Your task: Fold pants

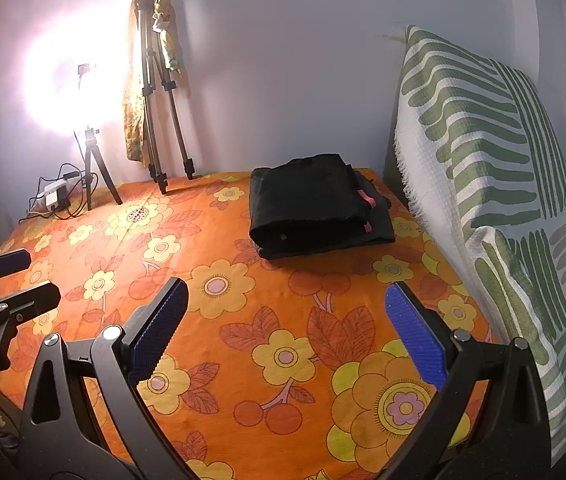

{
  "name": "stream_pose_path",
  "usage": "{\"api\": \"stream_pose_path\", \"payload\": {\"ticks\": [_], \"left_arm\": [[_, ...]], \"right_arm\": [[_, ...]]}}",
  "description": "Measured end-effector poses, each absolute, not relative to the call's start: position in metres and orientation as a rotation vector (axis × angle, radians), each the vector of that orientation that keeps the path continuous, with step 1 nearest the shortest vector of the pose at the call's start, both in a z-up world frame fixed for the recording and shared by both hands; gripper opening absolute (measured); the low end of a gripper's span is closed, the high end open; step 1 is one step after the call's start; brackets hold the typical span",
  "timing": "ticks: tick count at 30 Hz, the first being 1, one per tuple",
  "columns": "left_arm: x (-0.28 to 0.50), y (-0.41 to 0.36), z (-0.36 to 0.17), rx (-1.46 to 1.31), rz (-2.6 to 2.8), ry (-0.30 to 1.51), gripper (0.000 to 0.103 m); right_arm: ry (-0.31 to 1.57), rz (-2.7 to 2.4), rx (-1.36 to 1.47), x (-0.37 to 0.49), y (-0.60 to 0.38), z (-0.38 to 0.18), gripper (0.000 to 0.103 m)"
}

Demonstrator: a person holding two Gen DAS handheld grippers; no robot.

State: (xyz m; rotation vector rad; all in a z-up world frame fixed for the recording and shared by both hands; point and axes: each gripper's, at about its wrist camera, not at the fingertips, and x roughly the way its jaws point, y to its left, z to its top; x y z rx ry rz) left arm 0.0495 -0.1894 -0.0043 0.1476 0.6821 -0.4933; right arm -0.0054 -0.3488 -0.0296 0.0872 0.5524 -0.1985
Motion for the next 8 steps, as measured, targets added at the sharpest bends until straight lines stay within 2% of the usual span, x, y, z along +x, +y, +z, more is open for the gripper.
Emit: {"api": "stream_pose_path", "payload": {"ticks": [8], "left_arm": [[0.0482, -0.1884, -0.0031, 0.158, -0.494, 0.662, 0.079]], "right_arm": [[0.556, -0.201, 0.092, -0.0039, -0.3505, -0.0322, 0.101]]}}
